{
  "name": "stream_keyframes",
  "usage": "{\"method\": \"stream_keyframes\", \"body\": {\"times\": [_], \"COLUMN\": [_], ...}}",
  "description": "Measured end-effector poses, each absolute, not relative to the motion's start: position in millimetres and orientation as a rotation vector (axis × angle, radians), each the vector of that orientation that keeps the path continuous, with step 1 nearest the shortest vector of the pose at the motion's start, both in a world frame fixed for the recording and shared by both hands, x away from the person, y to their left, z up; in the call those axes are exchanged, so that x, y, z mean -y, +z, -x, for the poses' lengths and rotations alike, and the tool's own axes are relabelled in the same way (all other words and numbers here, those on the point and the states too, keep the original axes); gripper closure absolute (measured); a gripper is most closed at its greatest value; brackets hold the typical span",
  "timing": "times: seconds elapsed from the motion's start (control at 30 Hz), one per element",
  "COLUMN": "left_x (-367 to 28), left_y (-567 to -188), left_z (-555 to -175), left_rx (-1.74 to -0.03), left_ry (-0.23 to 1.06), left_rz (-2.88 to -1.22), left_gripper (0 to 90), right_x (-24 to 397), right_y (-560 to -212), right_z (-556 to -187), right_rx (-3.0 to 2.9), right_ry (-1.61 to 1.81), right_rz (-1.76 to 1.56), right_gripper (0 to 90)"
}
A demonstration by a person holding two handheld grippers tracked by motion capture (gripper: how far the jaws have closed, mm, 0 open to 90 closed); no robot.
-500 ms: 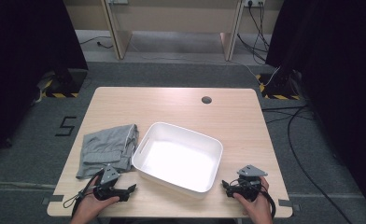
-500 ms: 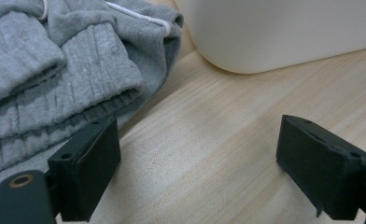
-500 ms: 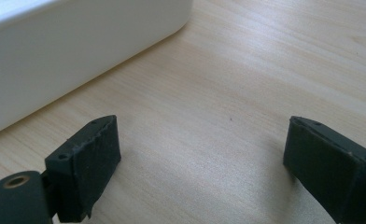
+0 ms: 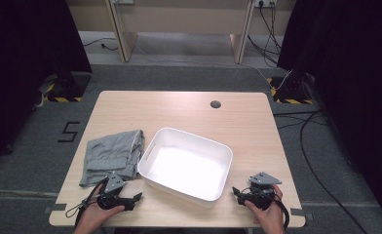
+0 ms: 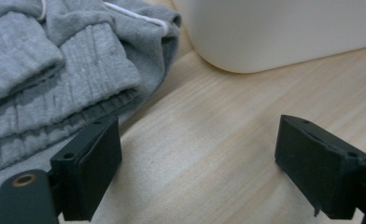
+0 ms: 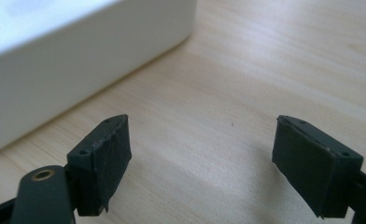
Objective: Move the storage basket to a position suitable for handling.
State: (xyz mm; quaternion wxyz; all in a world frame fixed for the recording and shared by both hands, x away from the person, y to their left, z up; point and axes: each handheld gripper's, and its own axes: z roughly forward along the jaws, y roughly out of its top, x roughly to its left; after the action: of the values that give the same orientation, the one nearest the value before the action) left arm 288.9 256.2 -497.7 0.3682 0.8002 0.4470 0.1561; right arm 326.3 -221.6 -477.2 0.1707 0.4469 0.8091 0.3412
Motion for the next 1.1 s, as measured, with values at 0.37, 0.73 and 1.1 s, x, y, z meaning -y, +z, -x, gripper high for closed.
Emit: {"method": "stream_keyframes", "body": {"times": [0.37,0.73,1.1], "left_x": [-245,-227,-214], "left_y": [-479,-469,-467], "left_z": [-286,-304,-311], "left_rx": [-1.089,-1.017,-0.992], "left_ry": [0.423,0.406,0.407], "left_rz": [-1.975,-1.958,-2.003], "left_gripper": [16.6,16.2,13.6], "right_x": [213,200,171], "right_y": [-444,-405,-410], "right_z": [-312,-304,-316], "right_rx": [-2.238,-2.171,-2.298], "right_ry": [1.123,1.301,1.239], "right_rz": [-1.243,-1.213,-1.179], "right_gripper": [23.5,26.0,32.9]}}
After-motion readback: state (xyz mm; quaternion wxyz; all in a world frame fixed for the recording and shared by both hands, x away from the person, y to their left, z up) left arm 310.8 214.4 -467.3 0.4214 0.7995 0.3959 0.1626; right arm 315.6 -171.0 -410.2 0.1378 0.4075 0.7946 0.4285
